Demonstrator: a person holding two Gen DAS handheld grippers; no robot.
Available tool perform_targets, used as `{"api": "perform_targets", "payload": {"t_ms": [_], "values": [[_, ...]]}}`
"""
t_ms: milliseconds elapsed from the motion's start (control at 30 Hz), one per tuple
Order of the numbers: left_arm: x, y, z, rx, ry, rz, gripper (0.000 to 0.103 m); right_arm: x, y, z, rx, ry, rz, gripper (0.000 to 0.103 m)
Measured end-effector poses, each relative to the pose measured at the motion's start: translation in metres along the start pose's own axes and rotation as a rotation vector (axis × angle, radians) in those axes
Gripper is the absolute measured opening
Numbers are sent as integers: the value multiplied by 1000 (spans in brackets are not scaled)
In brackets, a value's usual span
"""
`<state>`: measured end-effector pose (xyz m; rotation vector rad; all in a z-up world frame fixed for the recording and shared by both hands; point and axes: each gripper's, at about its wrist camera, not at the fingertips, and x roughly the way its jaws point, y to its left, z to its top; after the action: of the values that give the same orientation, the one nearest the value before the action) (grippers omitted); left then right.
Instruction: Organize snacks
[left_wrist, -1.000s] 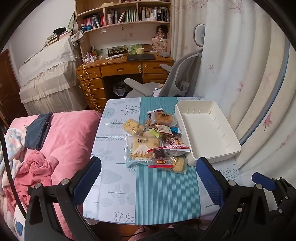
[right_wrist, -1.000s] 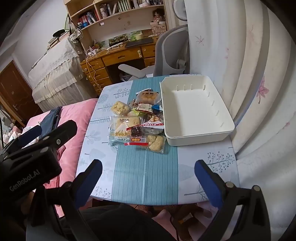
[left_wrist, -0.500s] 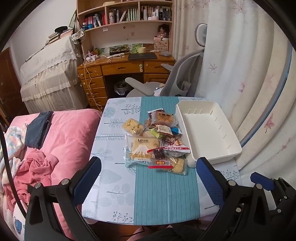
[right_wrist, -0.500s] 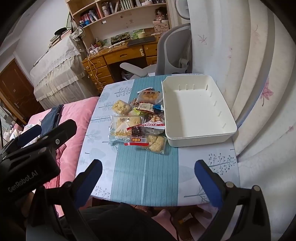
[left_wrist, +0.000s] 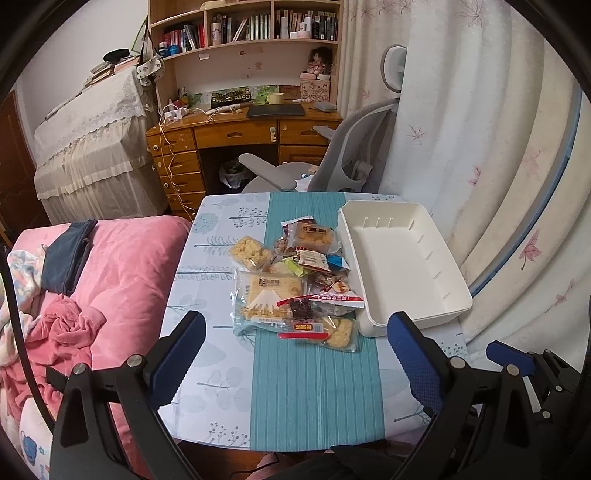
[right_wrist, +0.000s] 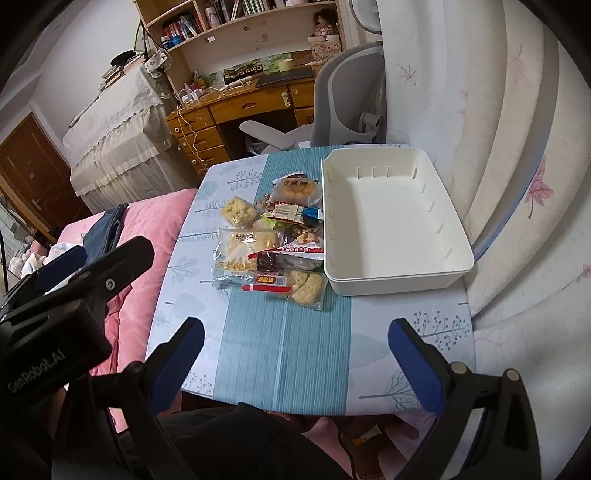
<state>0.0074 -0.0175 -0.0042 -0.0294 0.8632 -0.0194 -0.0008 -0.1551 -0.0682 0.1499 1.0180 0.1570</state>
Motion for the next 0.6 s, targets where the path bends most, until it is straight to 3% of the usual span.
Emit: {"api": "perform_targets", "payload": {"t_ms": [333, 600], "values": [[7, -7, 2, -20, 18, -1, 98, 3, -11, 1, -1, 12, 15, 101], [14, -12, -1, -57, 53, 40, 98, 10, -24, -1, -12, 32, 57, 100]]}}
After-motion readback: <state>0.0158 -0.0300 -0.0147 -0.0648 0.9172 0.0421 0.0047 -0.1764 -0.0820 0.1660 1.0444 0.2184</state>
